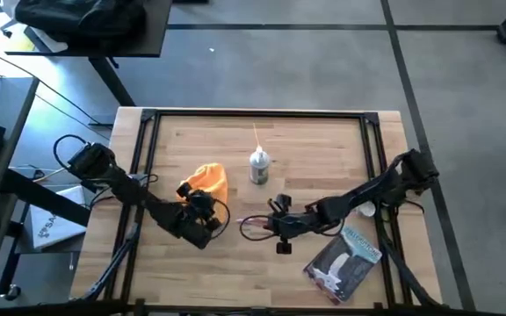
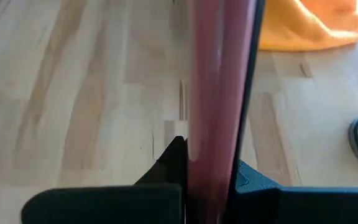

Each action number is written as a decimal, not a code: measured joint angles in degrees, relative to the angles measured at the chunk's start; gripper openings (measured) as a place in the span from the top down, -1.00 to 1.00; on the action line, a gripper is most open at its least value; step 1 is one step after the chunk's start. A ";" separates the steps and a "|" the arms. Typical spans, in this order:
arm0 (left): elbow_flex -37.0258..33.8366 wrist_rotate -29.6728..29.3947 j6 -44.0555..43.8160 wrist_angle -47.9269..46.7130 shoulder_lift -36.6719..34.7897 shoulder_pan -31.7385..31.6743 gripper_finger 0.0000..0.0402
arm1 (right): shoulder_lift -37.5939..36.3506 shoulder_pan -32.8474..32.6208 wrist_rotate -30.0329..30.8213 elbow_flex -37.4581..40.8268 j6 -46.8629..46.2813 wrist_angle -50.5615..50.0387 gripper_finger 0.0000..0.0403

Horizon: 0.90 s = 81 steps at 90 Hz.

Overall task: Apply microfiber cloth
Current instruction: Wipe the phone with the microfiber towel

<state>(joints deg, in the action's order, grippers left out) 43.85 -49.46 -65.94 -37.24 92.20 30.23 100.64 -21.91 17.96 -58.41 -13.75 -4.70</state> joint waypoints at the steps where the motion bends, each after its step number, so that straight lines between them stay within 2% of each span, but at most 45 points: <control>1: -0.52 0.07 -0.58 0.25 0.00 -0.06 0.36 | 0.00 0.00 0.01 0.00 -0.14 0.05 0.97; 20: -9.37 2.88 -14.81 7.72 0.02 -0.49 0.36 | 0.00 -0.04 0.02 0.00 -2.70 0.26 0.97; 32: -13.40 1.01 -14.38 18.30 0.80 0.53 0.38 | 0.00 -0.04 0.02 0.01 -2.99 1.14 0.97; 39: -13.74 0.61 -13.28 23.15 1.52 1.41 0.48 | 0.00 -0.04 0.13 0.00 -4.17 2.84 0.97; 47: -13.84 0.22 -12.81 26.60 1.64 2.87 0.73 | 0.00 0.20 0.27 0.00 -6.56 4.34 0.97; 51: -13.90 -0.40 -11.62 28.59 1.66 3.66 0.88 | 0.00 0.45 0.49 0.00 -7.79 4.67 0.97; 55: -13.92 -1.58 -10.43 30.37 1.64 4.39 0.95 | 0.00 0.55 0.70 0.00 -8.71 4.59 0.97; 64: -13.12 -5.13 -4.85 34.83 1.15 6.29 0.94 | 0.00 0.58 0.75 0.00 -8.93 4.25 0.97; 81: -7.87 -15.05 14.46 39.44 -4.17 11.19 0.99 | 0.00 0.50 3.72 0.00 -9.41 4.66 0.98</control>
<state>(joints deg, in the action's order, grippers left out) 35.98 -64.51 -51.48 2.20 88.03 41.42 100.64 -21.41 21.67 -58.41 -23.16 -0.04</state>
